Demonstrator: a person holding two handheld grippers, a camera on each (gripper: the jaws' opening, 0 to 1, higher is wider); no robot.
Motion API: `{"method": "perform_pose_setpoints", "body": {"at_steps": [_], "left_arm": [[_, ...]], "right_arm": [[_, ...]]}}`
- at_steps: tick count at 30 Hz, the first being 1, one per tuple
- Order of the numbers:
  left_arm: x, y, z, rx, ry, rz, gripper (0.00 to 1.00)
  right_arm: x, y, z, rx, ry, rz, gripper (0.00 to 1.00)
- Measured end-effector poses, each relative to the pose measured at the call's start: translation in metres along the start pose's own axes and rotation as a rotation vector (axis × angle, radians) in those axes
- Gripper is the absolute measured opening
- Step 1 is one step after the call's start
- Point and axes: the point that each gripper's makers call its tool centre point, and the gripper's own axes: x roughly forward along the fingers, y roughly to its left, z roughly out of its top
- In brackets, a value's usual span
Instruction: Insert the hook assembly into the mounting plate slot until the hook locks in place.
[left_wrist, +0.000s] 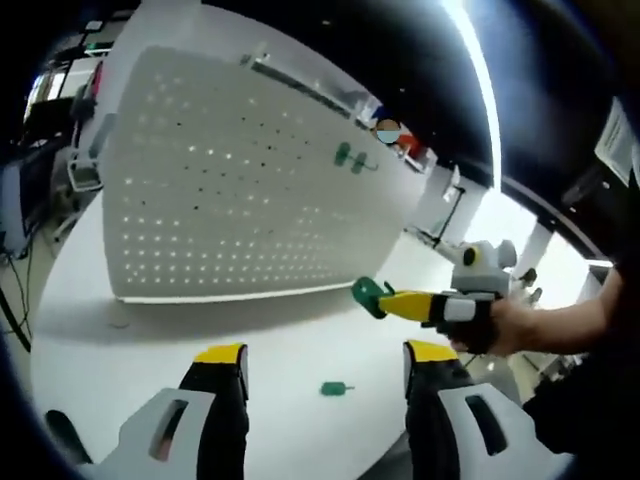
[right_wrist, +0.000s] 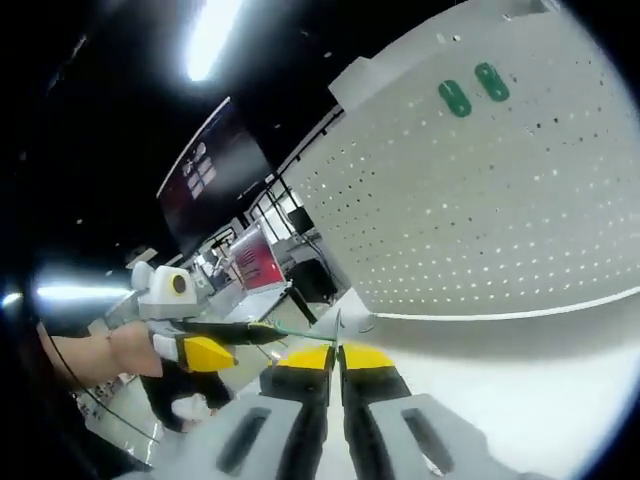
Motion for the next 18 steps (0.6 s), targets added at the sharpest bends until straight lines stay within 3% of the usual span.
{"method": "perform_pose_setpoints", "body": {"at_steps": [6,8,12,14,18], "left_arm": [[0.004,-0.001,0.005,-0.064,-0.027,-0.035,0.57],[0.005,-0.004,0.005,-0.077,-0.025,-0.061,0.51],[0.006,-0.015,0.016,-0.164,-0.076,-0.139,0.41],[0.005,-0.020,0.025,-0.217,-0.118,-0.182,0.37],[0.006,-0.035,0.032,-0.267,-0.127,-0.275,0.29]], "right_arm": [[0.003,0.015,-0.001,0.073,-0.023,0.085,0.00],[0.003,0.018,-0.001,0.096,-0.029,0.108,0.00],[0.002,0.034,0.000,0.178,-0.039,0.213,0.00],[0.002,0.037,0.000,0.174,-0.042,0.231,0.00],[0.001,0.049,0.008,0.256,-0.084,0.310,0.00]]}}
